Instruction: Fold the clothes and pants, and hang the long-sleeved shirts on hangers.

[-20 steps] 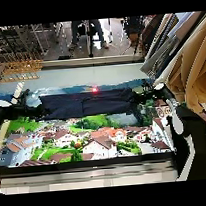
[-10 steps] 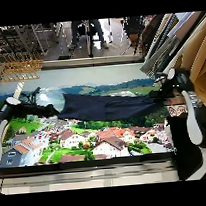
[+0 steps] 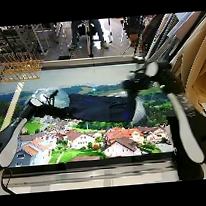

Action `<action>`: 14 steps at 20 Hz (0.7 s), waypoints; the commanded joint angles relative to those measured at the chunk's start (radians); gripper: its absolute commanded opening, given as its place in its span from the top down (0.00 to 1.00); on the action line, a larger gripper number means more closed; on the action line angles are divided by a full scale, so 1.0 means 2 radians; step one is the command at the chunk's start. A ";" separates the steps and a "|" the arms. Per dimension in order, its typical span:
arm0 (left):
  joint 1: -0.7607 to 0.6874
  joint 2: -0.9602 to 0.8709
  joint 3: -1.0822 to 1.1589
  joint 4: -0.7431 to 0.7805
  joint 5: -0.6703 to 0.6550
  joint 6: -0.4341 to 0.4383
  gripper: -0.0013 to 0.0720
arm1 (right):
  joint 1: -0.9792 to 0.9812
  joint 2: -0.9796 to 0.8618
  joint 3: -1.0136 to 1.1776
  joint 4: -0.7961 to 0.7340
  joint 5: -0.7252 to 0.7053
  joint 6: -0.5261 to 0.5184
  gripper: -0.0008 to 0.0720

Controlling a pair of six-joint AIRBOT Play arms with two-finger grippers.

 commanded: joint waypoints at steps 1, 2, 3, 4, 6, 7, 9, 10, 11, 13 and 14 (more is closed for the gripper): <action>0.055 0.036 0.033 0.039 -0.001 -0.024 0.97 | 0.109 -0.034 0.000 0.019 -0.151 0.063 0.97; 0.082 0.061 0.042 0.032 -0.015 -0.024 0.97 | 0.132 -0.052 0.000 0.025 -0.197 0.069 0.97; 0.106 0.086 0.043 0.019 -0.029 -0.023 0.97 | 0.153 -0.074 0.000 0.045 -0.253 0.069 0.97; 0.127 0.110 0.043 0.013 -0.048 -0.023 0.97 | 0.168 -0.096 0.000 0.071 -0.304 0.069 0.97; 0.151 0.139 0.043 0.015 -0.085 -0.022 0.97 | 0.182 -0.144 0.011 0.139 -0.366 0.054 0.97; 0.153 0.142 0.043 0.015 -0.097 -0.022 0.97 | 0.184 -0.171 0.034 0.187 -0.365 0.009 0.94; 0.144 0.137 0.039 0.013 -0.102 -0.022 0.97 | 0.181 -0.207 0.089 0.277 -0.330 -0.101 0.40; 0.132 0.130 0.034 0.014 -0.102 -0.022 0.97 | 0.174 -0.207 0.105 0.291 -0.297 -0.148 0.33; 0.119 0.123 0.031 0.014 -0.105 -0.022 0.97 | 0.164 -0.195 0.109 0.286 -0.265 -0.168 0.33; 0.088 0.105 0.030 0.014 -0.107 -0.022 0.97 | 0.133 -0.152 0.099 0.231 -0.203 -0.151 0.34; 0.072 0.096 0.030 0.014 -0.102 -0.021 0.97 | 0.111 -0.124 0.088 0.179 -0.172 -0.110 0.34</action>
